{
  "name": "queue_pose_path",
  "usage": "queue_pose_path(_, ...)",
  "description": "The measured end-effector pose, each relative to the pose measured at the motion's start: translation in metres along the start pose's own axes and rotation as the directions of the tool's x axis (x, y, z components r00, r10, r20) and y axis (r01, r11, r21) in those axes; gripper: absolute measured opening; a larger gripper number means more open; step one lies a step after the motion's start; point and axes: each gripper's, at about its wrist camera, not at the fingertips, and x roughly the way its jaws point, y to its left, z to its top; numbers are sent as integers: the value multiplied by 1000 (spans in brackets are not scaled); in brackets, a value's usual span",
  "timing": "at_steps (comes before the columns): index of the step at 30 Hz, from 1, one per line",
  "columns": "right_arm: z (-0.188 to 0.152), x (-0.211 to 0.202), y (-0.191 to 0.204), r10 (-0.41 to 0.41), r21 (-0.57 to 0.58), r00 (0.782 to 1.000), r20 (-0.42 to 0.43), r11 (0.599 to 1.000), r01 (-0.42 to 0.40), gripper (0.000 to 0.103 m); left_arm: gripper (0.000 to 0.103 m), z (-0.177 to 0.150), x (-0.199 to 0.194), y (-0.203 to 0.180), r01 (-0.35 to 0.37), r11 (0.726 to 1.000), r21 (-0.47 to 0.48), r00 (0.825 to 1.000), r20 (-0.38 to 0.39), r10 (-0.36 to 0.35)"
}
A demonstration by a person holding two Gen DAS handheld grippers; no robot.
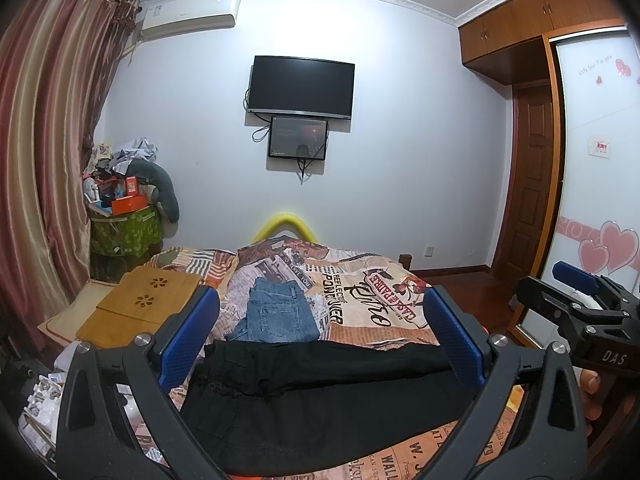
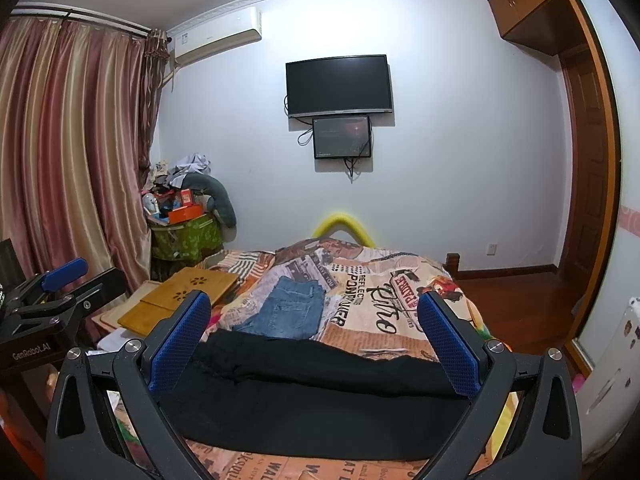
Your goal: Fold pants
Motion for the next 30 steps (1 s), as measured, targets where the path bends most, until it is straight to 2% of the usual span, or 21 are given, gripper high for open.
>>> queue_pose_path(30, 0, 1, 1, 1, 0, 1000, 0, 1000, -1, 103, 103, 1, 0, -2, -2, 1000, 0, 1000, 3, 2)
